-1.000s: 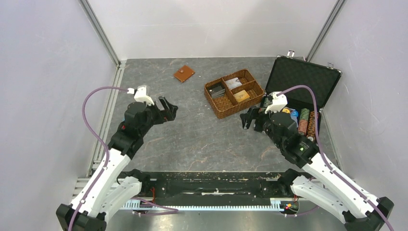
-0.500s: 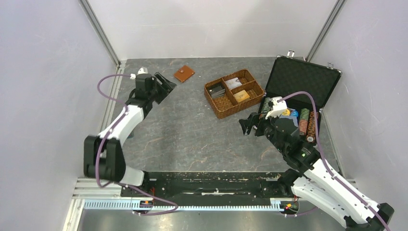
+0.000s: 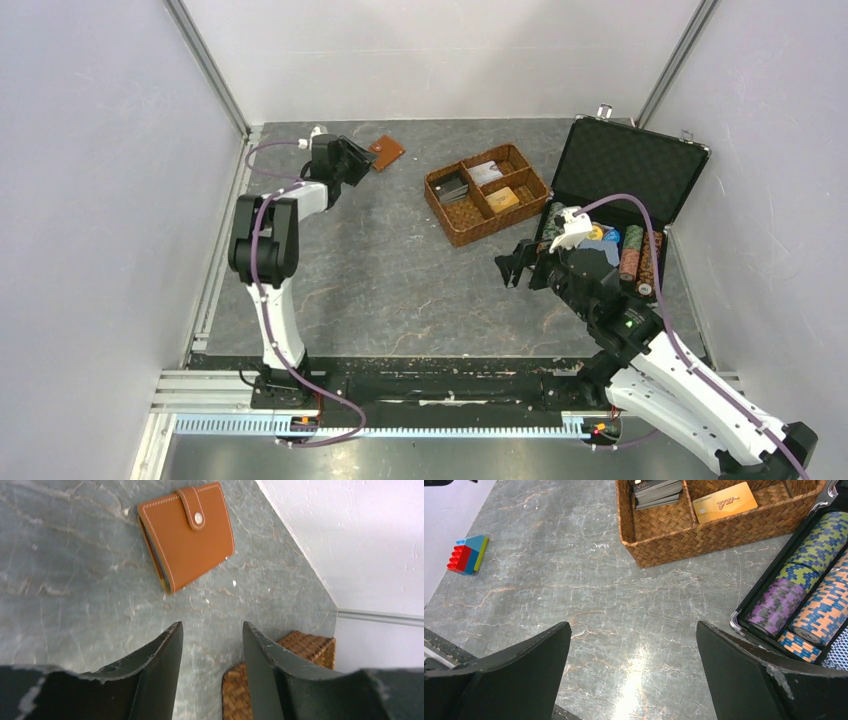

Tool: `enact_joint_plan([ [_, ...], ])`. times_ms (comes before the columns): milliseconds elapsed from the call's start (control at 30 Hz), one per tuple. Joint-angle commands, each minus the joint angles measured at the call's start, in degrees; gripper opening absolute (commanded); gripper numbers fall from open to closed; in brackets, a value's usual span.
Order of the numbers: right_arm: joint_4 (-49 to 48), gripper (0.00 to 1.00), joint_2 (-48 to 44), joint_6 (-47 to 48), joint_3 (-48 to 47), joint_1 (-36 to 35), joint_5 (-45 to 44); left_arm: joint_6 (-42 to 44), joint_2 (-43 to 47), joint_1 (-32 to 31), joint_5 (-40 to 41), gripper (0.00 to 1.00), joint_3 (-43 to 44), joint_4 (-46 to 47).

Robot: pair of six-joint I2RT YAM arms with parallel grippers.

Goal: Take the credit cards out of the card holder
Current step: Move the card holder to the center of the board.

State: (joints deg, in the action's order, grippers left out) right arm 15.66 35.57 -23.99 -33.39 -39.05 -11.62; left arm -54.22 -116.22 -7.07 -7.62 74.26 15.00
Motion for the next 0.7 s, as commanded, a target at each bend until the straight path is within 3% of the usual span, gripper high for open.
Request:
enact_joint_plan([
  [0, 0.59, 0.99, 0.93, 0.26, -2.72, -0.15, -0.05, -2.85, -4.89, 0.63, 0.92, 0.53, 6.45, 5.72],
  [667, -1.04, 0.99, 10.54, 0.65, -8.21, -0.15, -0.54, -5.21, -16.43, 1.77, 2.48, 0.45, 13.99, 2.45],
])
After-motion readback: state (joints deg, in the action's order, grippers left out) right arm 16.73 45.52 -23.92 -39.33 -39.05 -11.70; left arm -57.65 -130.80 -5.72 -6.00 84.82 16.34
